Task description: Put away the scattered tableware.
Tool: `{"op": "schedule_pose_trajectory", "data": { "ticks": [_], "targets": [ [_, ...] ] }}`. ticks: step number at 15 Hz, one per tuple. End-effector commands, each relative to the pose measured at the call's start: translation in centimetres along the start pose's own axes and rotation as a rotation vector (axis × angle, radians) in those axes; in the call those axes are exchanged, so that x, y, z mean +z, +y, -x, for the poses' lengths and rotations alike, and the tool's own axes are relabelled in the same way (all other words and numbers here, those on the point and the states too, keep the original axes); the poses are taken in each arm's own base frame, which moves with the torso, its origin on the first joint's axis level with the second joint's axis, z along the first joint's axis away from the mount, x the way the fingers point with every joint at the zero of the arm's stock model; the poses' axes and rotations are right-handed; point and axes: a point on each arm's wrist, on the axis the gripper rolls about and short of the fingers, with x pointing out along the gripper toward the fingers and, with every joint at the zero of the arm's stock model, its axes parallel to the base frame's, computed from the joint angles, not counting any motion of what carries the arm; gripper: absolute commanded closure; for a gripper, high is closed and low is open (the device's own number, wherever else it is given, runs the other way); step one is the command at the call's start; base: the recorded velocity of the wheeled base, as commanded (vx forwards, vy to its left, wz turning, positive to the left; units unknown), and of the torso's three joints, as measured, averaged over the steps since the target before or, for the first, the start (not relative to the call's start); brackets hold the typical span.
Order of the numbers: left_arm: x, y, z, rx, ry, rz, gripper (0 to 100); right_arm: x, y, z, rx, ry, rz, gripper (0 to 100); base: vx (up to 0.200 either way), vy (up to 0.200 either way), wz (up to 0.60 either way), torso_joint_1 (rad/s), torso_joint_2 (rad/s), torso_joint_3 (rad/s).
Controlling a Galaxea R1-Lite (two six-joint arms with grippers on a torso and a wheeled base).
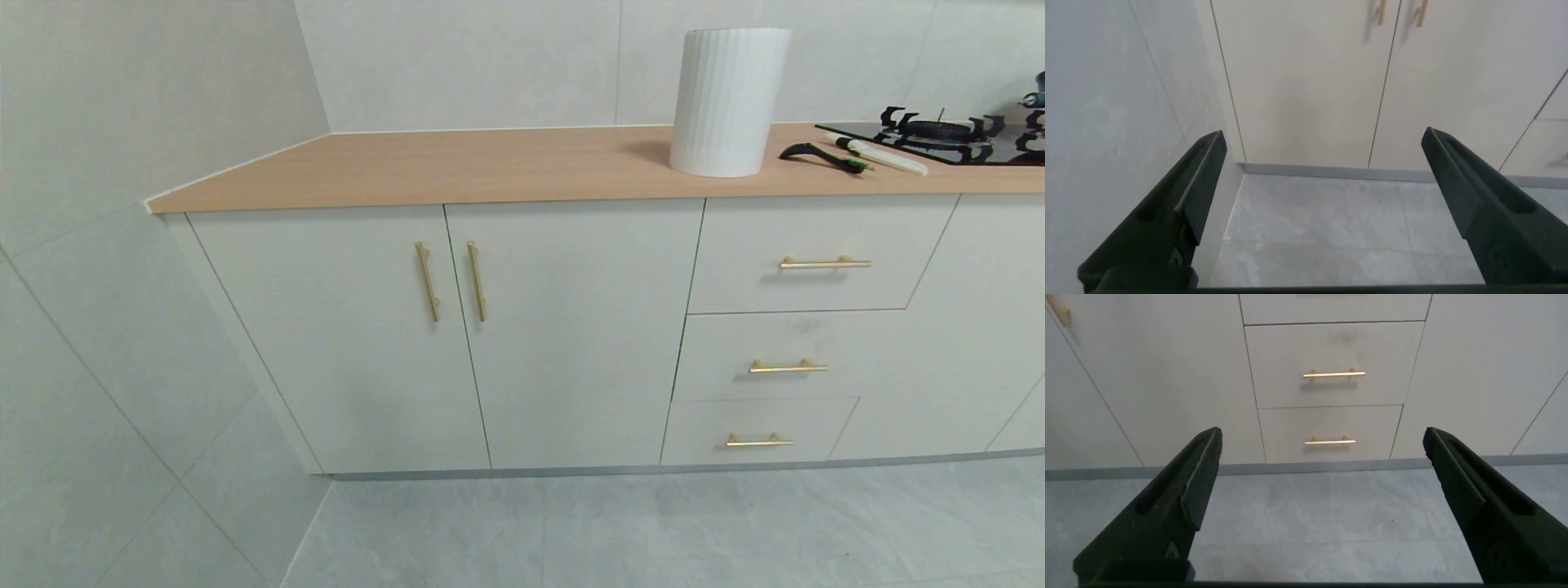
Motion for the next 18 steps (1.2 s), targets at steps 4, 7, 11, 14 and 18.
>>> {"op": "schedule_pose_trajectory", "data": {
  "ticks": [4, 7, 11, 14, 18],
  "targets": [
    [0.02, 0.0, -0.01, 0.001, 0.001, -0.002, 0, -0.01, -0.01, -0.02, -0.004, 0.004, -0.003, 0, 0.0, -0.2, 0.0, 0.002, 0.0, 0.004],
    [0.02, 0.0, -0.01, 0.001, 0.001, 0.001, 0, -0.01, 0.0, -0.02, -0.002, 0.004, -0.003, 0, 0.0, -0.2, 0.0, 0.007, 0.0, 0.001],
    [0.02, 0.0, -0.01, 0.001, 0.001, 0.001, 0, -0.01, 0.0, -0.02, -0.002, 0.004, -0.003, 0, 0.0, -0.1, 0.0, 0.001, 0.0, 0.002],
    [0.0, 0.0, -0.01, -0.001, 0.002, 0.001, 0, -0.01, 0.0, -0.02, -0.002, 0.004, -0.003, 0, 0.0, 0.0, 0.0, 0.0, 0.0, 0.0],
    [0.02, 0.0, -0.01, -0.001, 0.001, 0.001, 0, -0.01, 0.0, -0.02, -0.002, 0.004, -0.003, 0, 0.05, 0.0, 0.0, 0.001, 0.0, 0.002]
  ]
}}
